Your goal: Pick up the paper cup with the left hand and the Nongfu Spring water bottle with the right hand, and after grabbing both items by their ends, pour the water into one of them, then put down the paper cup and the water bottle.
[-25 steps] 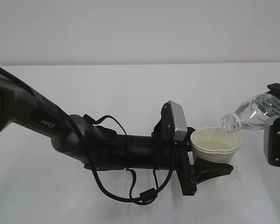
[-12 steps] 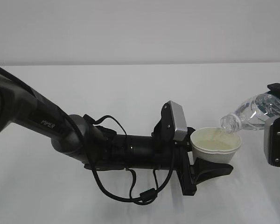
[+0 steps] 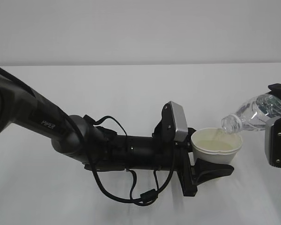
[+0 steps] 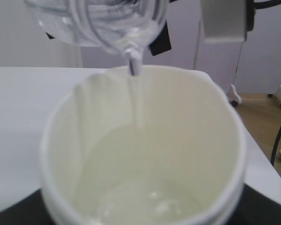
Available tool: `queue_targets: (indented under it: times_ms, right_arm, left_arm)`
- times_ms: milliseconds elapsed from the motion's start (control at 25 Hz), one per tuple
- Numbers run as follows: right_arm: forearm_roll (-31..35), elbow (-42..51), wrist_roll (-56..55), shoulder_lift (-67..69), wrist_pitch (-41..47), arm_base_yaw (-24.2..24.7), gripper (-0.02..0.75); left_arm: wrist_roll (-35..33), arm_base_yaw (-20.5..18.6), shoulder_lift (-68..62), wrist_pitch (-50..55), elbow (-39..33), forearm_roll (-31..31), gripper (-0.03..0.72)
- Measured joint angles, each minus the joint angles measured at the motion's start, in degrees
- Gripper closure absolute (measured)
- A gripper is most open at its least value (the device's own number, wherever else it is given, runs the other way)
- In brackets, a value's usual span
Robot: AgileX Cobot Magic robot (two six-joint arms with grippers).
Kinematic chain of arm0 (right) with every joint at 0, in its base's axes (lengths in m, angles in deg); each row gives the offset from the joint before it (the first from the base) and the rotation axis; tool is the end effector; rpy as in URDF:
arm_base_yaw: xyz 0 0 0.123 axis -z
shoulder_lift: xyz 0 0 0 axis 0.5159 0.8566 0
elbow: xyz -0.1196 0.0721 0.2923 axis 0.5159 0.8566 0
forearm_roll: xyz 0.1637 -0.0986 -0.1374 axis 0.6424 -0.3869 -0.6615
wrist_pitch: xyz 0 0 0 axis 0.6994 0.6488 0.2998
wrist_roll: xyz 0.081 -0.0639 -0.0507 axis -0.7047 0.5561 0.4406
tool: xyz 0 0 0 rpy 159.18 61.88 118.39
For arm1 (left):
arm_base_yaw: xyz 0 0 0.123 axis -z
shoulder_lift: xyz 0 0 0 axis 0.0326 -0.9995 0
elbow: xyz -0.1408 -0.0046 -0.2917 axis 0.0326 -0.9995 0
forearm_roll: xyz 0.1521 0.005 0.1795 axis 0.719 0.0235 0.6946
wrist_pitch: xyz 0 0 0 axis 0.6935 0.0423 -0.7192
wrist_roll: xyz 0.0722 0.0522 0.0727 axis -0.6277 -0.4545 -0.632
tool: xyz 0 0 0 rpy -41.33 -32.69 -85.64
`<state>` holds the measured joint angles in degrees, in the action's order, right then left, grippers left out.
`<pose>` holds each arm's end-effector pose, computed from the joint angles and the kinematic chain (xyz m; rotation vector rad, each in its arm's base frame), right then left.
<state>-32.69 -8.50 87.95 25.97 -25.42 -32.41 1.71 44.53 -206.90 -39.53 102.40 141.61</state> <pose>0.2522 0.0182 0.2242 -1.6592 1.1760 -1.0931 0.2908 -0.3810 0.1163 1.2598 1.2962 -1.1639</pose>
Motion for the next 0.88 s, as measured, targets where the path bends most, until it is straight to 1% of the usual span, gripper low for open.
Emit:
queue_targets:
  times_ms: [880]
  right_arm:
    - [0.00, 0.00, 0.17, 0.00, 0.00, 0.00, 0.332]
  left_arm:
    - [0.00, 0.00, 0.00, 0.00, 0.00, 0.00, 0.249]
